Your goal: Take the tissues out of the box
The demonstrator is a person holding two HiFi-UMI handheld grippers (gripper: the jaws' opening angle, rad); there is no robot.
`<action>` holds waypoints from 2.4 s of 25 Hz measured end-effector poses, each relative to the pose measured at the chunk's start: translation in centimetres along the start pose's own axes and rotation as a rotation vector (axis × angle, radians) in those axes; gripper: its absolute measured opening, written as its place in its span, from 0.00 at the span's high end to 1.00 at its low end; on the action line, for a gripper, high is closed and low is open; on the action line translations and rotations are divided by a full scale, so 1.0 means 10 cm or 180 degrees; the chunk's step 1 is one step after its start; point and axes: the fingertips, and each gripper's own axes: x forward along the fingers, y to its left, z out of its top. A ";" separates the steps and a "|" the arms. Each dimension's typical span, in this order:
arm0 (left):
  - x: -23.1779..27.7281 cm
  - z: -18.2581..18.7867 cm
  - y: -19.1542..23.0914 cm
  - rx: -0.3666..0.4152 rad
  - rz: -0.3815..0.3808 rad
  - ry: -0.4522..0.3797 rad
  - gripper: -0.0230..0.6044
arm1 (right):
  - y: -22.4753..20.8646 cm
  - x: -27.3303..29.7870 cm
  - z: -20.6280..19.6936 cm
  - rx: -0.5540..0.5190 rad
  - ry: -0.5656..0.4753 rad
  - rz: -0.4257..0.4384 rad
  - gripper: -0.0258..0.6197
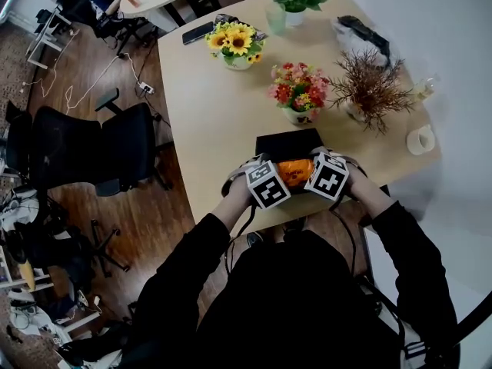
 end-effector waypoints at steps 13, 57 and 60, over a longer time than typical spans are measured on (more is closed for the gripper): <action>0.05 0.00 -0.05 0.0025 -0.0032 0.0347 0.63 | 0.01 0.04 0.01 -0.0053 0.0269 -0.0132 0.48; -1.28 -0.10 -0.01 0.0058 0.0347 -0.0465 0.75 | 0.39 -0.90 0.84 -0.0262 -0.0279 -0.0560 0.69; -1.47 -0.33 0.02 -0.0049 0.0439 -0.0439 0.75 | 0.51 -0.86 1.09 -0.0388 -0.0346 -0.0489 0.69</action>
